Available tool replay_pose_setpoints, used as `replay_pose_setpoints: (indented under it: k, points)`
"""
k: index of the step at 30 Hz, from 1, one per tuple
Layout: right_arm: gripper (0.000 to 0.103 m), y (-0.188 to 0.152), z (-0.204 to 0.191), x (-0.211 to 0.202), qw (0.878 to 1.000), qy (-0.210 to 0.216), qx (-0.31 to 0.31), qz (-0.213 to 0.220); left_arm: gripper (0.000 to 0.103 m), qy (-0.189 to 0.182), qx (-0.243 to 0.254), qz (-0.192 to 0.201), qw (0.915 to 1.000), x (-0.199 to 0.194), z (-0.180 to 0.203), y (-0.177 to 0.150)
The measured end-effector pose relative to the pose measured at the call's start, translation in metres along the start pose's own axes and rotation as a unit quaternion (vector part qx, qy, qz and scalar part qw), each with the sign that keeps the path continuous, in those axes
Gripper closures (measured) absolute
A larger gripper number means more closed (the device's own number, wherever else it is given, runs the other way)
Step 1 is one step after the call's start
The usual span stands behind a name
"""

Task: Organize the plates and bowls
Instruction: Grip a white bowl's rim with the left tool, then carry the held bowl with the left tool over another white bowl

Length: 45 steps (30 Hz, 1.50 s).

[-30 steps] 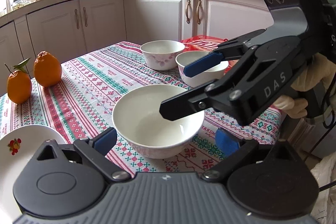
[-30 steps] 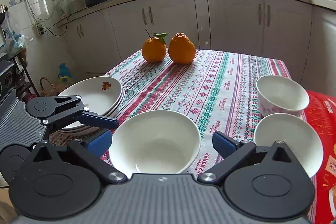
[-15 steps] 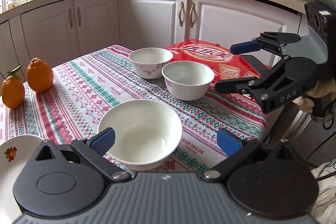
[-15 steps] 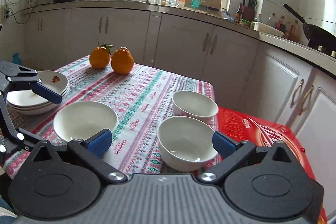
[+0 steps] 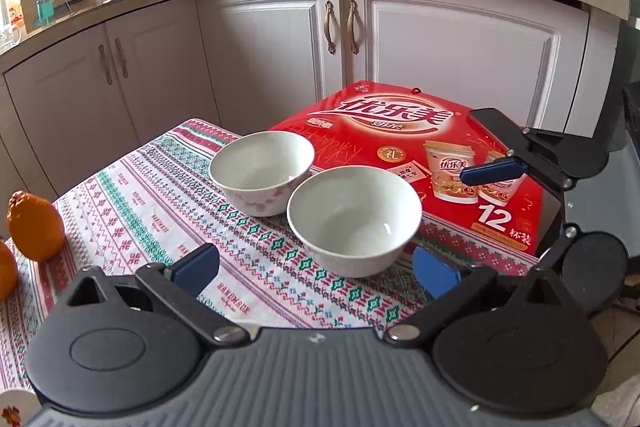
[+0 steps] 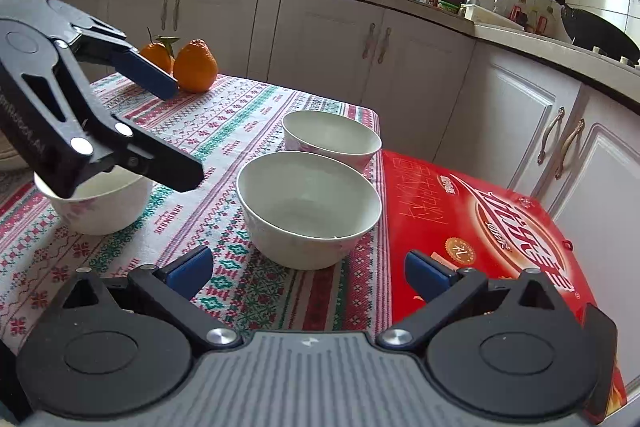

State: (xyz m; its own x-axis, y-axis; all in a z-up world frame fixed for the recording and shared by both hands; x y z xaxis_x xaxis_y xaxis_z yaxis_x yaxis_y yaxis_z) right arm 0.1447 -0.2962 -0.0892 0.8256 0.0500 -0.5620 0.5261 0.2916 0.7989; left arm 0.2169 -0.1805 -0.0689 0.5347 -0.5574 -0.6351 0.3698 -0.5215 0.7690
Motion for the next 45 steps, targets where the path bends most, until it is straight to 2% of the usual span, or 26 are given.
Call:
replay_pose_setpoints:
  k: [8,17,21,27,30,45]
  points:
    - [0.0,-0.002,0.006,0.029,1.0,0.022,0.005,-0.003,0.001,-0.023,-0.022,-0.035,0.9989,0.05,-0.006,0.014]
    - [0.002,0.0,0.008,0.039,0.999,0.05,0.006,-0.003,0.01,-0.046,-0.035,-0.059,0.9966,0.072,-0.009,0.017]
    - [0.011,0.0,0.008,0.042,0.998,0.064,0.008,-0.006,0.026,-0.062,-0.051,-0.074,0.994,0.08,-0.009,0.017]
    - [0.017,0.002,0.008,0.045,0.998,0.068,0.007,-0.005,0.032,-0.072,-0.061,-0.08,0.9923,0.087,-0.007,0.018]
    - [0.018,0.002,0.009,0.043,0.998,0.069,0.008,-0.005,0.04,-0.075,-0.061,-0.08,0.9921,0.089,-0.006,0.019]
    - [0.019,0.01,0.006,0.032,0.998,0.068,-0.001,-0.004,0.04,-0.071,-0.061,-0.075,0.9927,0.075,-0.006,0.022]
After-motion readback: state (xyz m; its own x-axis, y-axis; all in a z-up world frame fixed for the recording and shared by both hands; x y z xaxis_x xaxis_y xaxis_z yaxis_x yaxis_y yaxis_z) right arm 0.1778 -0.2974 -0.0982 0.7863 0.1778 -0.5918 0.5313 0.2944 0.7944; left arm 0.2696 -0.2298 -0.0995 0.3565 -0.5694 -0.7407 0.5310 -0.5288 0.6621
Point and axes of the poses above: each gripper's, at about its wrist camera, not at the fingertips, and x roughly the way its jaws point, z to its right, y to its top, the point moved 8 cm from there along x, roughly the way its jaws point, and after that the axes turned 1 degree about -x, right-handed, at the moved point
